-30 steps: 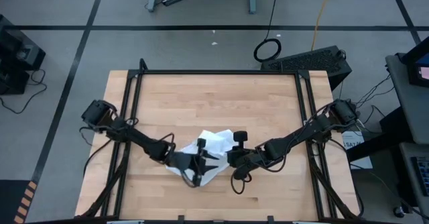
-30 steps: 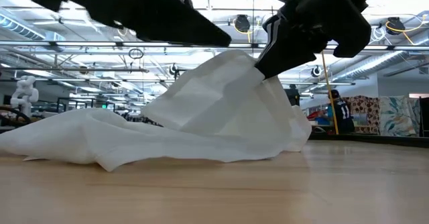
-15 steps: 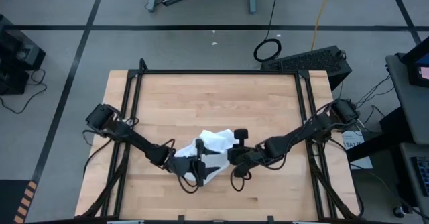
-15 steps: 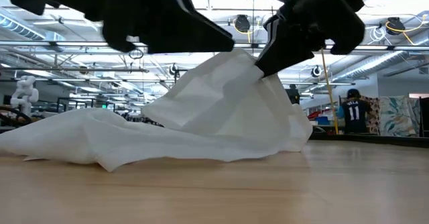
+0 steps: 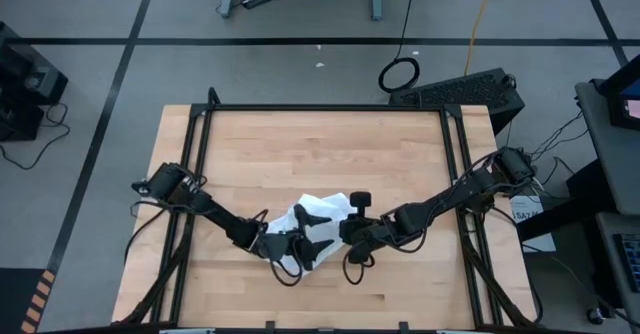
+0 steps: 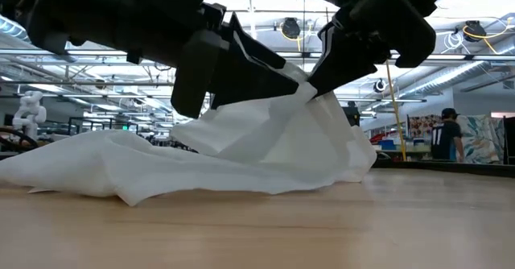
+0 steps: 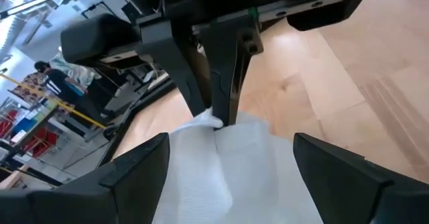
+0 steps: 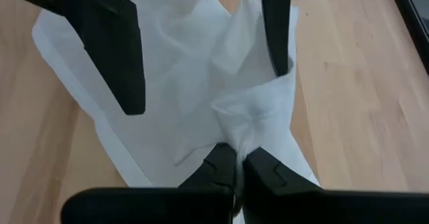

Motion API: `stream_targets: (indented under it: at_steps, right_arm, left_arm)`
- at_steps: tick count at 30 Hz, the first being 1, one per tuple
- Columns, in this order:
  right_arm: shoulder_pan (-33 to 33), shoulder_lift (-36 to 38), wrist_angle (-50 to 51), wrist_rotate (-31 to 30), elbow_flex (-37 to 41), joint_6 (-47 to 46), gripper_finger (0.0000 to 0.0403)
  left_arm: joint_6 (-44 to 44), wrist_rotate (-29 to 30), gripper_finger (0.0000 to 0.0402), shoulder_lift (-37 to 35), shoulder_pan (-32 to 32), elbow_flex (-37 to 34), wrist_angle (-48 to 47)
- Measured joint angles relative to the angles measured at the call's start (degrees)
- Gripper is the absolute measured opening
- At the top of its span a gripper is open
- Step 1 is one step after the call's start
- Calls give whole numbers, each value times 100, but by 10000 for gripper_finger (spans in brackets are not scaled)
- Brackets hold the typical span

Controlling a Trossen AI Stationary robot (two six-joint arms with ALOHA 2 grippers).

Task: Roll towel
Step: Roll the white towel

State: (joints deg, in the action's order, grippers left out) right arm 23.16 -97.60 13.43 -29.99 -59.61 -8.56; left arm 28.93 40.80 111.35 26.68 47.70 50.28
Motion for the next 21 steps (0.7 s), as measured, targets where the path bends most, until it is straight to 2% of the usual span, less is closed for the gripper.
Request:
stream_targets:
  at_steps: [5,7,10,14,17,21]
  right_arm:
    - [-52,0,40,13,0,-69,0]
    - [-66,0,59,14,0,-79,0]
    - [-79,0,61,14,0,-75,0]
    - [-94,0,83,30,0,-83,0]
    - [-96,0,146,30,0,-96,0]
    - [-107,0,149,30,0,-138,0]
  left_arm:
    - [21,17,321,-70,90,19,212]
    - [-317,22,325,-64,16,18,90]
    - [-1194,29,350,-61,-176,15,-367]
    - [-1048,221,389,-57,-221,11,-571]
    - [-1028,234,398,-57,-196,52,-559]
    - [-1191,-490,391,-20,-218,223,-947]
